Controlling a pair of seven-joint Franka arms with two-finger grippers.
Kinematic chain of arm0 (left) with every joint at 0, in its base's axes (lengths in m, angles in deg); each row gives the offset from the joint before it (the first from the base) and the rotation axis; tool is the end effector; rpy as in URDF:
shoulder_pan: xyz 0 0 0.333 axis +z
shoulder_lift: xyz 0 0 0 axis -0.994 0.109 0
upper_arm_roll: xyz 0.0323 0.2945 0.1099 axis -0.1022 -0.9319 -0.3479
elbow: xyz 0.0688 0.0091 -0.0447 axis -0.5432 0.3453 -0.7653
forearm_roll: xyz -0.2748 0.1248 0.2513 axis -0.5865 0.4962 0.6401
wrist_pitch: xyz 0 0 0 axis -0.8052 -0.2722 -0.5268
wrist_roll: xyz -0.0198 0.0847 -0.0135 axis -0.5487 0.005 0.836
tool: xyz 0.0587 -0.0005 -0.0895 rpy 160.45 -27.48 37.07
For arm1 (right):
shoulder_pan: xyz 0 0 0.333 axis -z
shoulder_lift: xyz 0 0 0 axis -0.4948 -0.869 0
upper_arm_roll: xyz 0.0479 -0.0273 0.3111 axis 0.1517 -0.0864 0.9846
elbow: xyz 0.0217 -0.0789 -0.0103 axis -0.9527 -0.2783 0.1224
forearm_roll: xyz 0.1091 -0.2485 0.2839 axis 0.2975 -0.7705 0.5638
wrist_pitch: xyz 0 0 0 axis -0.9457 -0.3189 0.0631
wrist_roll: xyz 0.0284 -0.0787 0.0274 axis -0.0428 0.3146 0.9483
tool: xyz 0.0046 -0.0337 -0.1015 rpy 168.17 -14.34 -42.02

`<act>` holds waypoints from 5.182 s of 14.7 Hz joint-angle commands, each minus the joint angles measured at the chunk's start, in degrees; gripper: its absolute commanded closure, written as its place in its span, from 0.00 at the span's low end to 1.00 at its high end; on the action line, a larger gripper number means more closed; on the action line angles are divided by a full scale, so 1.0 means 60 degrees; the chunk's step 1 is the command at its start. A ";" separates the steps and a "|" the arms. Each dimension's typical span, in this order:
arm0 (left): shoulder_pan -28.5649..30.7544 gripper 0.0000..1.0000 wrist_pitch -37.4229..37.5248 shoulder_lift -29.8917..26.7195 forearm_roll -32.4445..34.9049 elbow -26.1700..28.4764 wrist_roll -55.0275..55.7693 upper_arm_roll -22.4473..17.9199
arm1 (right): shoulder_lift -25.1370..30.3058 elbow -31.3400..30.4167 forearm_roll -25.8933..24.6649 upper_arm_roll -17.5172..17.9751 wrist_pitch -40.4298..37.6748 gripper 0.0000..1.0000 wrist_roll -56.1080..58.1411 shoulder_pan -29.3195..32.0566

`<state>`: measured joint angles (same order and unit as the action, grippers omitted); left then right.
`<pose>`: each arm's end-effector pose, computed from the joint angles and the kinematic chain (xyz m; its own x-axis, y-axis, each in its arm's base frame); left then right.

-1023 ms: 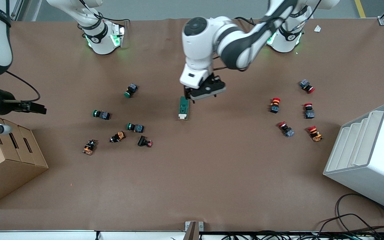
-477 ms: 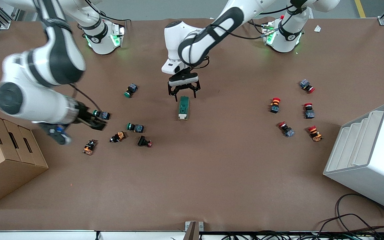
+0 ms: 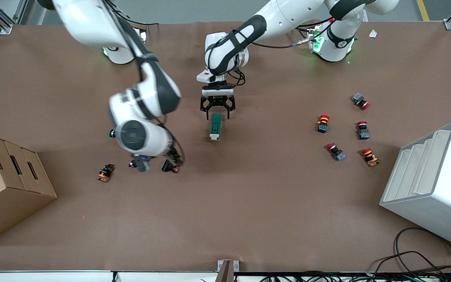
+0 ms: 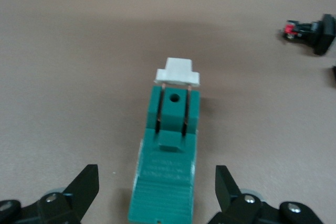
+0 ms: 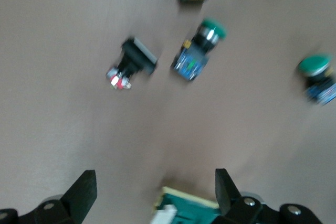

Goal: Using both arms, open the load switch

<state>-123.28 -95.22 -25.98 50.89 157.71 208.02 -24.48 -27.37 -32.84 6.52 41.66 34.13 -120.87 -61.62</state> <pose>0.2597 -0.5691 0.1421 0.7190 0.0523 0.6930 0.0083 -0.9977 0.0667 0.6034 0.3591 0.3033 0.3565 -0.9264 -0.1210 -0.9070 -0.3743 0.1932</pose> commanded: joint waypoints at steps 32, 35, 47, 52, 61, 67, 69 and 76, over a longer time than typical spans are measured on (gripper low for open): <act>-0.0662 0.02 0.0793 0.0780 0.1619 0.0020 0.0294 -0.0177 | -0.1335 0.0481 0.1139 0.0767 -0.3102 0.00 -0.2095 -0.1381; -0.0662 0.02 0.0793 0.0780 0.1619 0.0020 0.0294 -0.0177 | -0.1423 0.0161 0.1124 0.0752 -0.2590 0.00 -0.2080 -0.1557; -0.0560 0.02 0.0793 0.0605 0.1590 0.0005 0.0250 -0.0162 | -0.0196 0.0627 -0.0308 0.0650 -0.3408 0.00 0.2335 0.0374; -0.0385 0.02 0.0808 -0.0141 0.0963 -0.0315 0.0119 -0.0118 | 0.0976 0.0613 -0.1232 0.0650 -0.3175 0.00 0.7386 0.2145; 0.0332 0.00 0.0822 -0.2366 -0.4513 -0.1386 -0.4138 -0.0162 | 0.2252 0.0642 -0.2375 0.0650 -0.3159 0.00 1.4760 0.5208; 0.2746 0.00 0.1759 -0.4402 -0.8702 -0.1781 -0.9466 -0.0133 | 0.2649 0.0642 -0.2230 0.0664 -0.3233 0.00 1.5981 0.6206; 0.3640 0.00 0.2371 -0.4857 -0.9787 -0.2132 -1.1196 -0.0118 | 0.2634 0.0686 -0.2230 0.0722 -0.3218 0.00 1.5937 0.6206; 0.5636 0.00 0.3737 -0.6043 -1.2732 -0.3013 -1.5973 -0.0948 | 0.2649 0.1492 -0.1313 0.0767 -0.4009 0.00 1.5690 0.5928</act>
<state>-89.60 -74.34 -58.85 -21.34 139.07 118.31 -26.76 -12.48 -23.28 -4.84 46.15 10.70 -25.64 -25.67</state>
